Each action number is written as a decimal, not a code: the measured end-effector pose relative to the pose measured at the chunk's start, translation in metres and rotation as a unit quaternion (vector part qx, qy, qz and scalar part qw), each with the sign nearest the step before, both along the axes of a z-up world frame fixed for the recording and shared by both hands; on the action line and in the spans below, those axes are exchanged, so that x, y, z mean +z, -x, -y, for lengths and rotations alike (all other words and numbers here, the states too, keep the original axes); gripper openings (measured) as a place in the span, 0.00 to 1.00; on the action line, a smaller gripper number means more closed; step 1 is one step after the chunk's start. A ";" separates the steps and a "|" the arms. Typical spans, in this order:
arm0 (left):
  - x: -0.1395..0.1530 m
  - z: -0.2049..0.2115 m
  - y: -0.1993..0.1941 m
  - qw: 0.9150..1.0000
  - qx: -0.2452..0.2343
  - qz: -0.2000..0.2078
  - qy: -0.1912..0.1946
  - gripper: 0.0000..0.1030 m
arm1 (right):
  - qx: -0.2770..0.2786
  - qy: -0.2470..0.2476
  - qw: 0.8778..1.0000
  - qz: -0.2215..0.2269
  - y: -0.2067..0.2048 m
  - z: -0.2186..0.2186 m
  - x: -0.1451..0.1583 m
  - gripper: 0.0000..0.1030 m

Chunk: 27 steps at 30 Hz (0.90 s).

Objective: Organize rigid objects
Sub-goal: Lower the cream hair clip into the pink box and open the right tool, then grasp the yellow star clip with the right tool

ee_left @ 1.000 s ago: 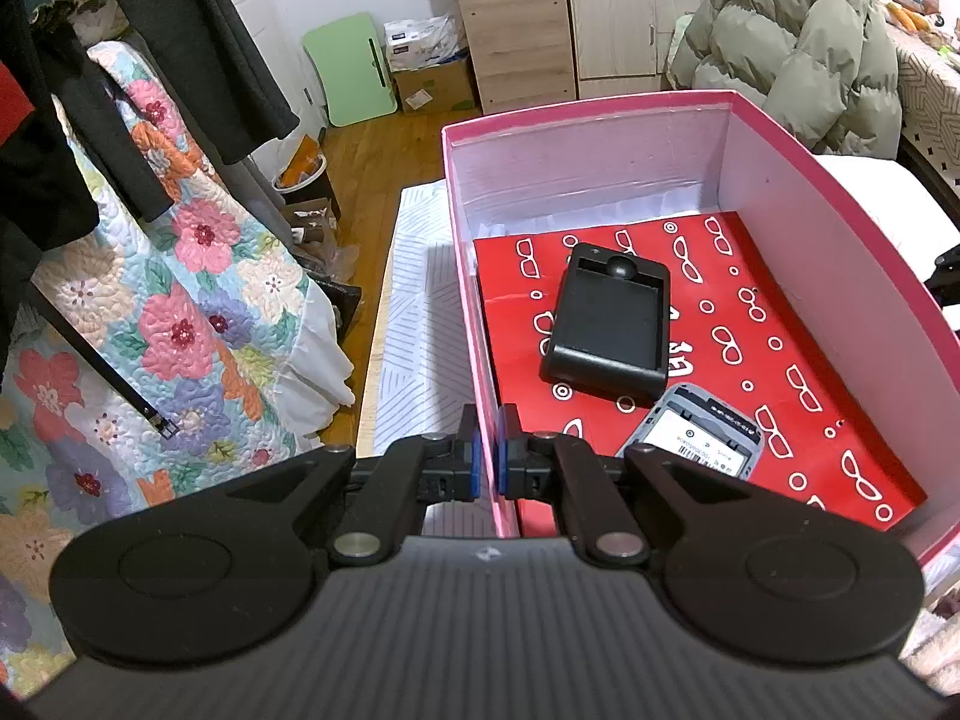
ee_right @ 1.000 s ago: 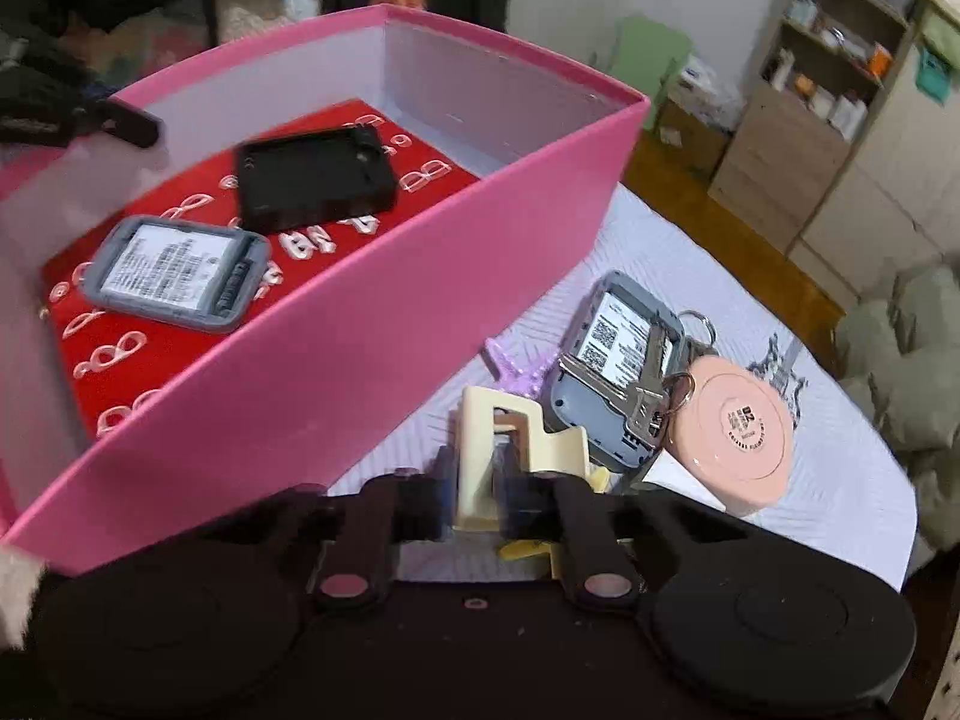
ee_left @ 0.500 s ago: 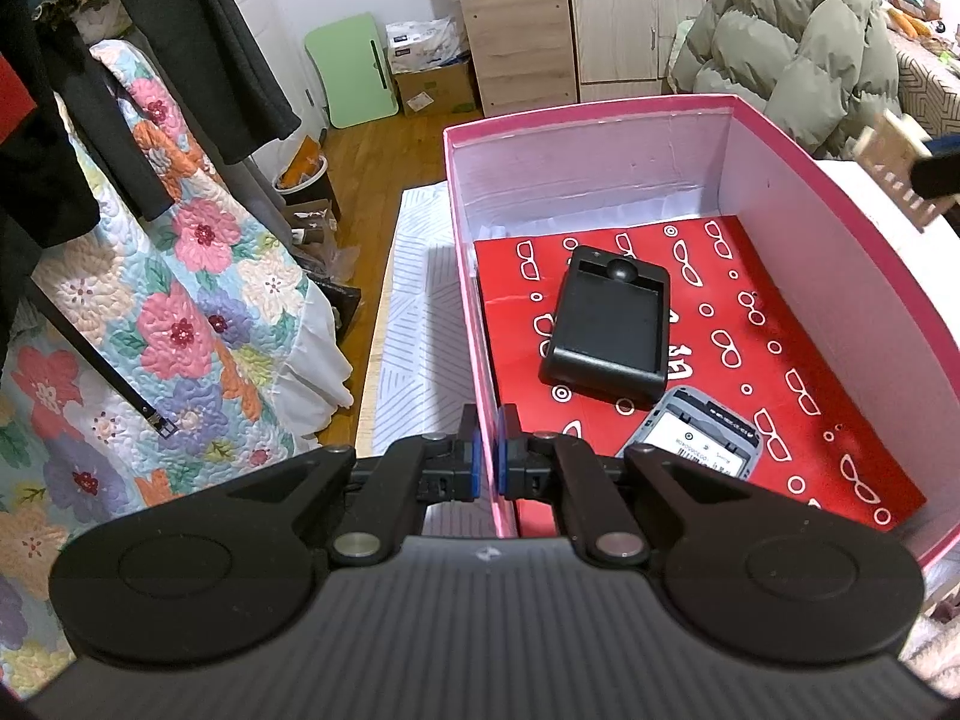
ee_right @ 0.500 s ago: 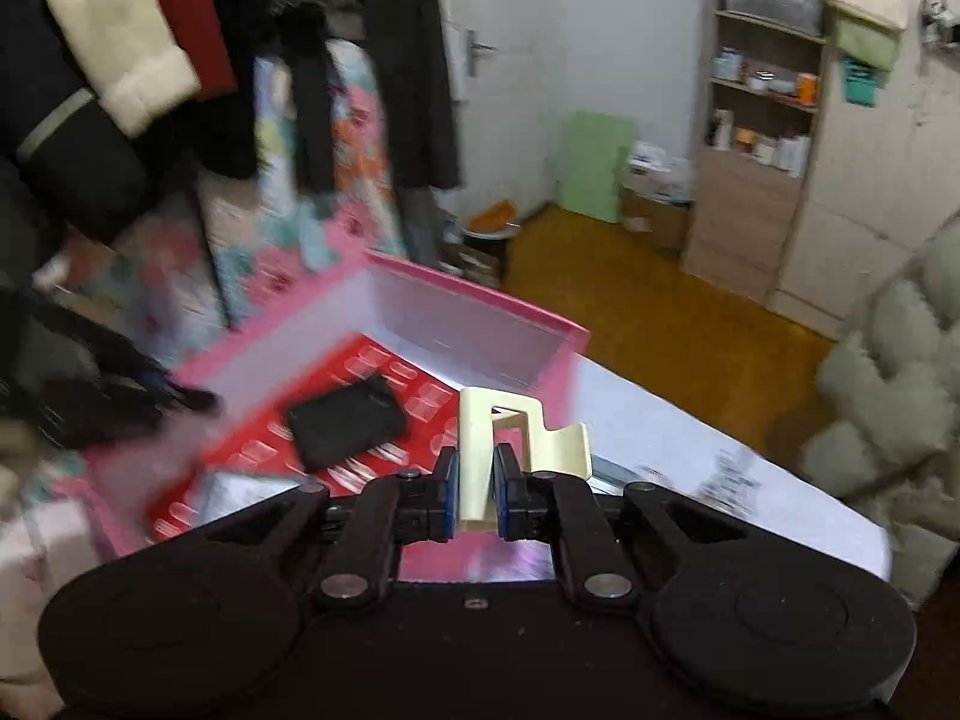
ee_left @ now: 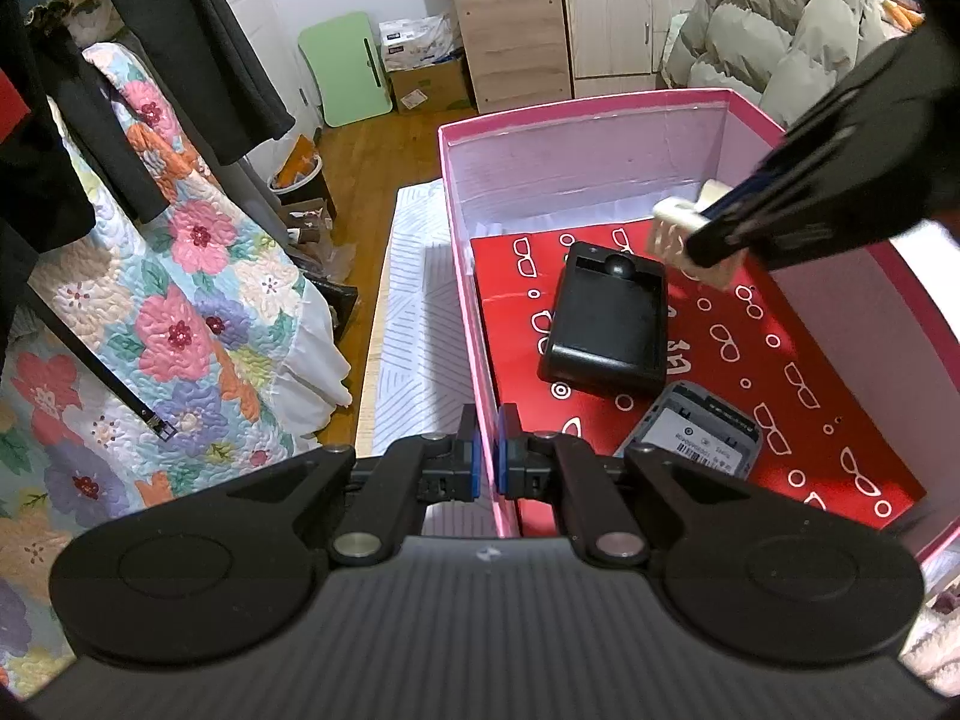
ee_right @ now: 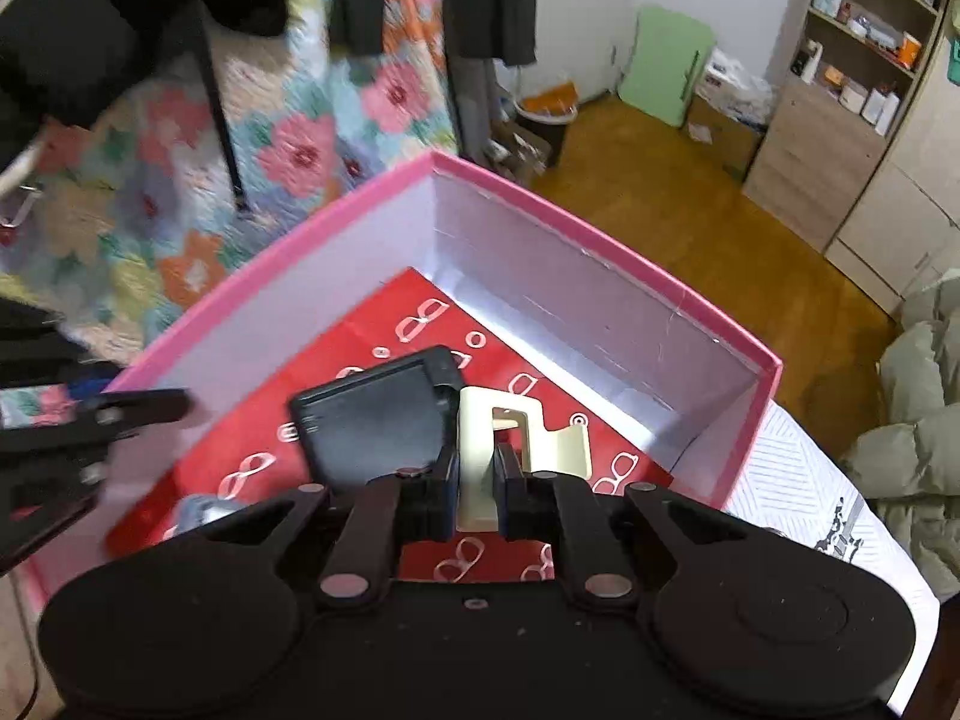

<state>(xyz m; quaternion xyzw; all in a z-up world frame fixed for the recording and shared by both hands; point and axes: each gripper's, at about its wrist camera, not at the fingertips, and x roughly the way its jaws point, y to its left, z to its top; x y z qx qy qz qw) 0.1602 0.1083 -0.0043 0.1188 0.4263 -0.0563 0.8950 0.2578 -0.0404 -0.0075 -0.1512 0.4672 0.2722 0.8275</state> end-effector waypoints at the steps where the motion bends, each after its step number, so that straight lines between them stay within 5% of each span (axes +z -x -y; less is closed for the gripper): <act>1: 0.000 0.000 0.000 1.000 0.000 0.001 0.000 0.04 | -0.009 0.001 1.000 0.005 -0.003 0.000 -0.002 0.18; 4: 0.000 0.001 0.002 1.000 0.000 0.002 -0.002 0.04 | -0.022 0.008 0.999 0.030 -0.002 0.002 -0.004 0.34; 16: 0.000 0.001 0.002 1.000 -0.001 0.004 -0.001 0.04 | -0.092 -0.136 0.986 0.022 0.063 0.107 0.066 0.42; 27: 0.000 0.002 0.002 1.000 0.002 0.006 -0.002 0.04 | -0.193 -0.140 0.971 -0.028 0.095 0.178 0.001 0.50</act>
